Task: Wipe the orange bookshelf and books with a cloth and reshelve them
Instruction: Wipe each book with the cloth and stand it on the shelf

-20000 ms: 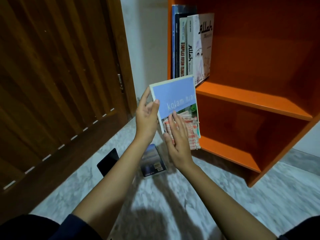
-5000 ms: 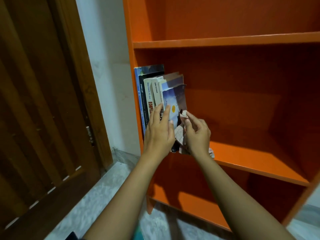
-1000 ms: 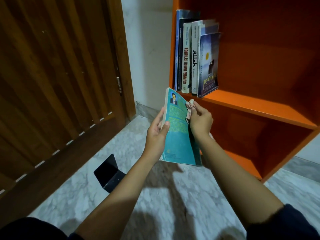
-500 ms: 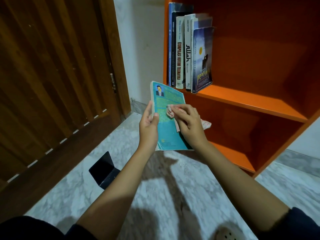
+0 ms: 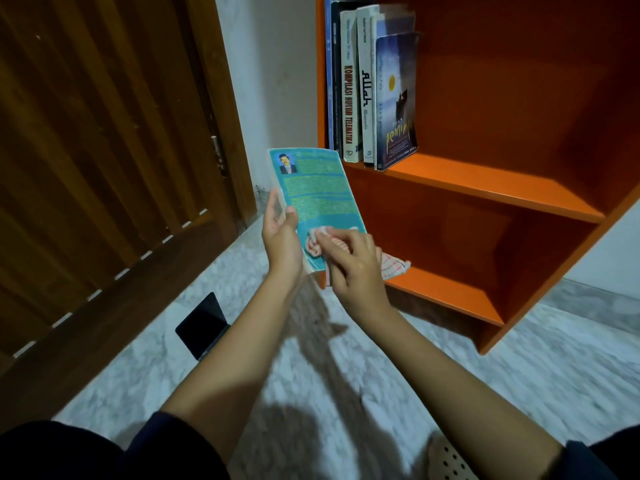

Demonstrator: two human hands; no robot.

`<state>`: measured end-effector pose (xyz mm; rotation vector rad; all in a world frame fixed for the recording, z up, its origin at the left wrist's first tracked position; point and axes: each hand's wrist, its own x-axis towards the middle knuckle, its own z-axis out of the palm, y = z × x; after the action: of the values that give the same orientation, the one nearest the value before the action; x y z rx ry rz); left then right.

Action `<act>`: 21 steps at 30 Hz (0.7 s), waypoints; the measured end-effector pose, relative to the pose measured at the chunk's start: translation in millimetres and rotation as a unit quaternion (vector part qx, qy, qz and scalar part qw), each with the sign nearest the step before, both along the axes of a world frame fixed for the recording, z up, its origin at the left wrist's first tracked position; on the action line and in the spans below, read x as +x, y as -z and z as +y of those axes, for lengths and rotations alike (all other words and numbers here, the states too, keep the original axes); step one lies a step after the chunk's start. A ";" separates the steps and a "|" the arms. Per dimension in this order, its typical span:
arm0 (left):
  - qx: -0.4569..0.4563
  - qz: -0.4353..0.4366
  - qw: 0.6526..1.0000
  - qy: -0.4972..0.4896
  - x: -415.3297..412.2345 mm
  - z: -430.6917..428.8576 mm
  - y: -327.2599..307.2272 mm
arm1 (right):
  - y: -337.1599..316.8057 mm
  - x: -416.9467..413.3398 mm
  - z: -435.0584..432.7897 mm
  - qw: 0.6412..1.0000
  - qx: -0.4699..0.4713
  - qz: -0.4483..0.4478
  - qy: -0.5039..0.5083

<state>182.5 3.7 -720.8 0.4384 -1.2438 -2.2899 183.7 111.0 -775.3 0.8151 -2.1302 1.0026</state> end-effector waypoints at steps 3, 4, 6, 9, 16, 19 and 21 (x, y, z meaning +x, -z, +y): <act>0.038 -0.002 0.999 -0.005 2.6 -7.4 0.2 | 8.9 -1.1 12.0 0.991 0.071 0.092 -0.069; 0.047 0.000 0.999 -0.001 4.3 -9.0 0.0 | 12.2 -3.6 16.5 0.990 0.071 0.098 -0.071; 0.053 0.004 0.999 0.012 7.8 -11.8 0.2 | 19.1 -11.4 24.2 0.998 0.023 0.059 -0.027; 0.030 0.010 0.999 0.034 12.0 -14.3 0.6 | 18.5 -21.8 28.8 0.988 -0.120 -0.079 0.047; -0.027 0.036 0.998 0.048 12.8 -17.4 3.2 | -6.8 -35.7 32.2 0.877 -0.313 -0.366 0.007; -0.056 0.036 0.997 0.049 11.5 -19.9 6.6 | -14.7 -30.3 36.6 0.845 -0.302 -0.434 -0.082; -0.080 0.034 0.995 0.043 9.7 -22.3 8.4 | -16.5 -27.3 40.0 0.827 -0.305 -0.454 -0.131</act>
<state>192.2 -18.7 -729.2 0.2530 -1.4250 -2.2335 156.4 151.0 -758.8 0.2995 -2.1477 2.4327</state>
